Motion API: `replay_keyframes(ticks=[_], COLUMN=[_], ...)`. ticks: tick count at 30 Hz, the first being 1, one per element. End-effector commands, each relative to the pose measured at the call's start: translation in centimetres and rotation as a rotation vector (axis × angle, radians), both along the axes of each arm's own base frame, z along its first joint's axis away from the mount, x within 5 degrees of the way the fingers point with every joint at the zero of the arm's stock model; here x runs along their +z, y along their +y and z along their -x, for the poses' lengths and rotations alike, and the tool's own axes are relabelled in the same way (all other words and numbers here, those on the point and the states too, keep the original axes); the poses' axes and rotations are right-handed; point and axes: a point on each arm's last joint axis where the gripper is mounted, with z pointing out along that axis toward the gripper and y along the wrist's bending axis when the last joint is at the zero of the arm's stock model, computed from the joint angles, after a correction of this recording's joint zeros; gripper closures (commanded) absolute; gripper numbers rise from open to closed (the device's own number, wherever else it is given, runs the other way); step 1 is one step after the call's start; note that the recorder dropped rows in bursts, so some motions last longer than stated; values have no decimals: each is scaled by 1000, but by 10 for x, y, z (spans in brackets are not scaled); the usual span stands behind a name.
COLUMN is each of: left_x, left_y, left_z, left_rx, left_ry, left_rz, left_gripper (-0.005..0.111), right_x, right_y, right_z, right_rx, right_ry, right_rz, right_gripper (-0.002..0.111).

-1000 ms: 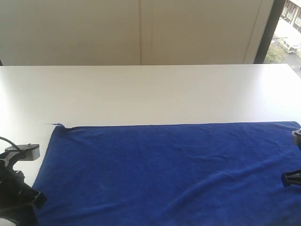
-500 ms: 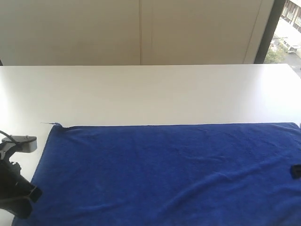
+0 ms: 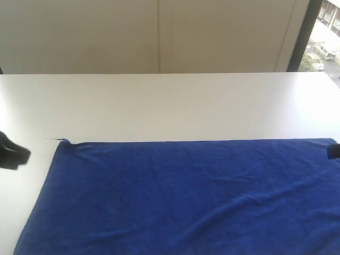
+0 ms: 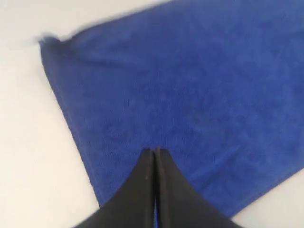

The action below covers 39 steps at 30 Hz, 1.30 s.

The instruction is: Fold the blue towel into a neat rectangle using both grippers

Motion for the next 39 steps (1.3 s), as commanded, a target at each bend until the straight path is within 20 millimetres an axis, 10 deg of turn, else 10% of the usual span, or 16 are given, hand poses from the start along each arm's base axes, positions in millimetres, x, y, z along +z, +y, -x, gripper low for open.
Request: replay_keyframes(ticks=[1,12,25,39], left_x=[49,51,-12,-14], left_y=[9,55,54,52], left_z=[53,131,121,118], left_rx=[-1,244,307,314], left_ry=[-312,-402,-241,-255], left_rz=[27,-257,-217,-174], left_gripper=[107,107,107,107], right_x=[8,14,14,15], right_y=[-2,-4,-4,-4], right_z=[-9,-15,-15,-16], right_rx=[7,112,112,114], right_ry=[-129,-189,-192,-206], right_rz=[26,113,114,118], right_gripper=[108,108,108,108])
